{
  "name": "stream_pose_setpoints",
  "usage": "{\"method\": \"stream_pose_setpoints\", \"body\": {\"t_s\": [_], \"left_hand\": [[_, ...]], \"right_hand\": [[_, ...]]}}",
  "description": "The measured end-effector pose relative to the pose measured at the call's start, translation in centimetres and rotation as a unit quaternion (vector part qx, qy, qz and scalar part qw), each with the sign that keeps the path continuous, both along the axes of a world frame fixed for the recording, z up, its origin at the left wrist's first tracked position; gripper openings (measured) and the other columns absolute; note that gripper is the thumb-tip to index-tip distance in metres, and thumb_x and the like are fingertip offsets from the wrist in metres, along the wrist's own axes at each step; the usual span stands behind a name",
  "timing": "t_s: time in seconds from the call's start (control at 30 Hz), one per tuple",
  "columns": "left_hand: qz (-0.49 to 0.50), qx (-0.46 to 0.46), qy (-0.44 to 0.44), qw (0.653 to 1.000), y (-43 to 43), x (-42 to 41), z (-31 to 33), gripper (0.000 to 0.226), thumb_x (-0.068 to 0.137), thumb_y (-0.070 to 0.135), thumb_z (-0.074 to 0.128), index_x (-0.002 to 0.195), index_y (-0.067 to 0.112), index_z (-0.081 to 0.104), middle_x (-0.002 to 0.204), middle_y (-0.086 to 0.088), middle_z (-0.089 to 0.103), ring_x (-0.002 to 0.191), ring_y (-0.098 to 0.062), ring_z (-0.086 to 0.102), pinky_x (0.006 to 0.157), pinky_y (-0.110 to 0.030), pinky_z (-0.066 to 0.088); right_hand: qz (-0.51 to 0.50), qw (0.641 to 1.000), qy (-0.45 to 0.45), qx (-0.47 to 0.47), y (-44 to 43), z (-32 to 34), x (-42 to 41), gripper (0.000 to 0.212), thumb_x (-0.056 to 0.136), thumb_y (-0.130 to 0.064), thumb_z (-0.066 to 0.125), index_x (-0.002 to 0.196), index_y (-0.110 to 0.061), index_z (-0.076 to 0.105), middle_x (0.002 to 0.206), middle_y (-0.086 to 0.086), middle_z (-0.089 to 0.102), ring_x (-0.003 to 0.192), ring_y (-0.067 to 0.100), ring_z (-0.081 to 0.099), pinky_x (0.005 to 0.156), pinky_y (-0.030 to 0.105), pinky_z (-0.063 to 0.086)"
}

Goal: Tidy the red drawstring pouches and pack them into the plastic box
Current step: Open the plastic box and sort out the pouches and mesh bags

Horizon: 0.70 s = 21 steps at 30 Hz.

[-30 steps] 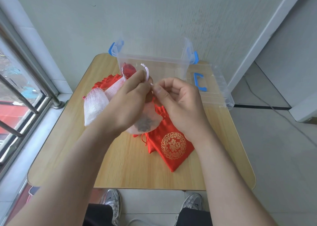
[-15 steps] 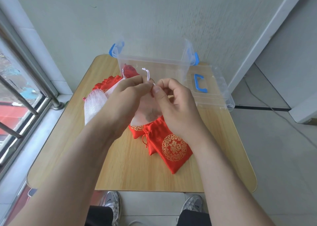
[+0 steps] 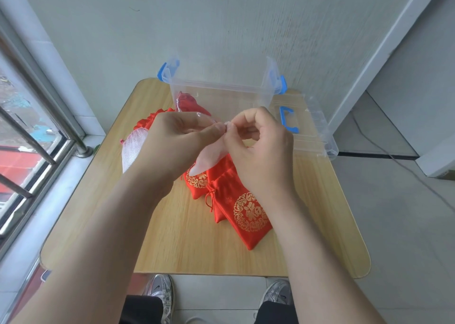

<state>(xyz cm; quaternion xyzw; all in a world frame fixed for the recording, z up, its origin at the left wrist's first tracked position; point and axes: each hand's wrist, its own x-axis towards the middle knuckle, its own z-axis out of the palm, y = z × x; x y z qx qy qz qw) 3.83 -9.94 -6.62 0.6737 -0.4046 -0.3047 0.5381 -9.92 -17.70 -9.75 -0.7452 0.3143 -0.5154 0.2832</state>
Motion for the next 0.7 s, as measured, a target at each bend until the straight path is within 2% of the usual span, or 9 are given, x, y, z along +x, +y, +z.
{"method": "stream_pose_setpoints", "body": {"t_s": [0.07,0.13,0.23,0.4,0.53,0.63,0.7], "left_hand": [[-0.009,0.011,-0.01,1.0,0.1,0.2,0.05,0.011,0.093,0.03,0.081,0.092,0.02,0.085,0.09,-0.003,0.081,0.087,-0.022,0.075,0.068,-0.035,0.059],[-0.013,0.018,-0.009,1.0,0.2,0.17,-0.06,0.01,0.092,0.03,0.082,0.094,0.021,0.085,0.094,-0.003,0.081,0.098,-0.023,0.076,0.081,-0.04,0.061],[0.008,0.02,-0.003,1.0,0.24,0.06,-0.18,0.007,0.093,0.025,0.081,0.095,0.02,0.085,0.093,0.005,0.082,0.098,-0.013,0.076,0.096,-0.044,0.06],[0.014,0.017,0.002,1.0,0.27,-0.03,-0.26,0.009,0.092,0.021,0.082,0.101,0.02,0.085,0.096,0.008,0.082,0.098,-0.007,0.076,0.101,-0.041,0.059],[0.017,0.012,0.005,1.0,0.29,-0.17,-0.26,0.014,0.087,0.018,0.086,0.1,0.018,0.084,0.091,0.006,0.082,0.093,-0.008,0.078,0.091,-0.032,0.063],[0.05,-0.002,0.051,0.997,0.07,0.02,-0.28,0.034,0.079,0.017,0.093,0.104,0.007,0.072,0.087,-0.001,0.082,0.083,-0.012,0.079,0.065,-0.022,0.056],[0.06,-0.015,0.066,0.996,0.02,0.07,-0.3,0.041,0.076,0.015,0.094,0.097,0.002,0.061,0.087,-0.007,0.082,0.075,-0.012,0.077,0.054,-0.015,0.048]], "right_hand": [[0.002,1.0,0.009,-0.011,-0.11,0.03,-0.19,0.011,0.089,-0.005,0.077,0.091,-0.01,0.067,0.08,-0.008,0.069,0.075,0.01,0.067,0.07,0.026,0.056],[0.012,0.999,0.026,-0.031,-0.18,0.05,-0.33,0.014,0.089,-0.004,0.076,0.094,-0.01,0.064,0.081,-0.006,0.067,0.075,0.011,0.065,0.07,0.024,0.055],[0.013,0.995,0.065,-0.073,-0.27,-0.12,-0.4,0.011,0.089,-0.003,0.075,0.09,-0.011,0.068,0.079,-0.009,0.069,0.073,0.007,0.065,0.068,0.017,0.052],[-0.005,0.997,0.076,-0.027,-0.17,-0.3,-0.17,0.013,0.087,-0.007,0.078,0.098,-0.013,0.079,0.077,-0.017,0.07,0.071,-0.003,0.067,0.068,0.012,0.054],[-0.003,0.994,0.105,-0.033,-0.19,-0.39,-0.06,0.007,0.091,-0.011,0.074,0.091,-0.015,0.078,0.075,-0.015,0.069,0.068,0.003,0.064,0.067,0.024,0.056],[-0.015,0.993,0.104,-0.049,-0.07,-0.46,0.05,0.005,0.092,-0.01,0.072,0.089,-0.014,0.073,0.079,-0.01,0.068,0.071,0.007,0.062,0.068,0.028,0.053],[-0.022,0.993,0.099,-0.064,0.02,-0.47,0.12,0.006,0.093,-0.009,0.072,0.089,-0.013,0.071,0.082,-0.008,0.068,0.074,0.008,0.061,0.069,0.026,0.051]]}}
